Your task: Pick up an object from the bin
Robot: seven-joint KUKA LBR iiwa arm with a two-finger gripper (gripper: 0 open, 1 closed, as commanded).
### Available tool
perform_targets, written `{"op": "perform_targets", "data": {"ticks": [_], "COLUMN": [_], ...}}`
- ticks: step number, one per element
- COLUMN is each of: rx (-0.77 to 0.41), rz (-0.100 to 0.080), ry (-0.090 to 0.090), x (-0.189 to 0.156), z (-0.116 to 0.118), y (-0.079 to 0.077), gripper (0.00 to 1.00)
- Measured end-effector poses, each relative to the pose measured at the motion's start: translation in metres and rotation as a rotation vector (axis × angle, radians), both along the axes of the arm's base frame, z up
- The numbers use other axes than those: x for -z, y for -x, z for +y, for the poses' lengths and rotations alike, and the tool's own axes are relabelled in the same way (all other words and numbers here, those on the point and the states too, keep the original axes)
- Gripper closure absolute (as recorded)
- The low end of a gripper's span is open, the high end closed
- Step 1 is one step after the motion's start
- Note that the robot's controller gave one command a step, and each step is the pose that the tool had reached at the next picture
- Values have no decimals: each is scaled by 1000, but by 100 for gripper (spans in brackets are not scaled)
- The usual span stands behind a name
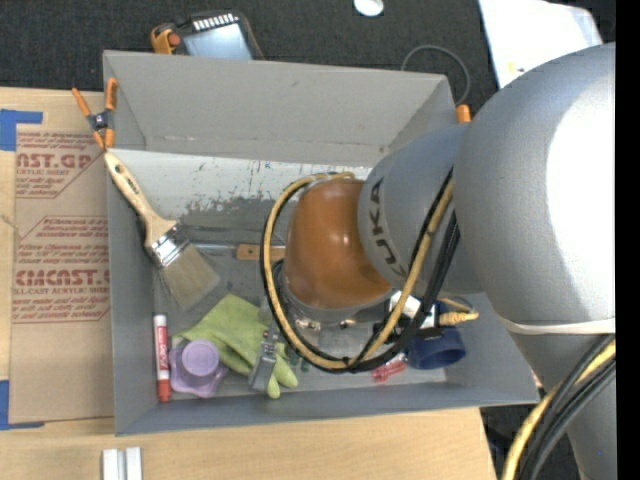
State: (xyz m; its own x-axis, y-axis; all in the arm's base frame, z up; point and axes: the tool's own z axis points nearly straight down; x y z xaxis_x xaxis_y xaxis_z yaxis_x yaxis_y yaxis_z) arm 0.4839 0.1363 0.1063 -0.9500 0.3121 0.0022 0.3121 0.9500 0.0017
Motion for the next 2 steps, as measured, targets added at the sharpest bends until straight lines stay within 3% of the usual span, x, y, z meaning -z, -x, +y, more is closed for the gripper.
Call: {"op": "perform_targets", "data": {"ticks": [1,2], "rx": [110,222], "rz": [-5,-2], "ry": [-2,1], "x": [38,36], "z": [-17,-2], "y": [-5,-4], "gripper": [0,100]}}
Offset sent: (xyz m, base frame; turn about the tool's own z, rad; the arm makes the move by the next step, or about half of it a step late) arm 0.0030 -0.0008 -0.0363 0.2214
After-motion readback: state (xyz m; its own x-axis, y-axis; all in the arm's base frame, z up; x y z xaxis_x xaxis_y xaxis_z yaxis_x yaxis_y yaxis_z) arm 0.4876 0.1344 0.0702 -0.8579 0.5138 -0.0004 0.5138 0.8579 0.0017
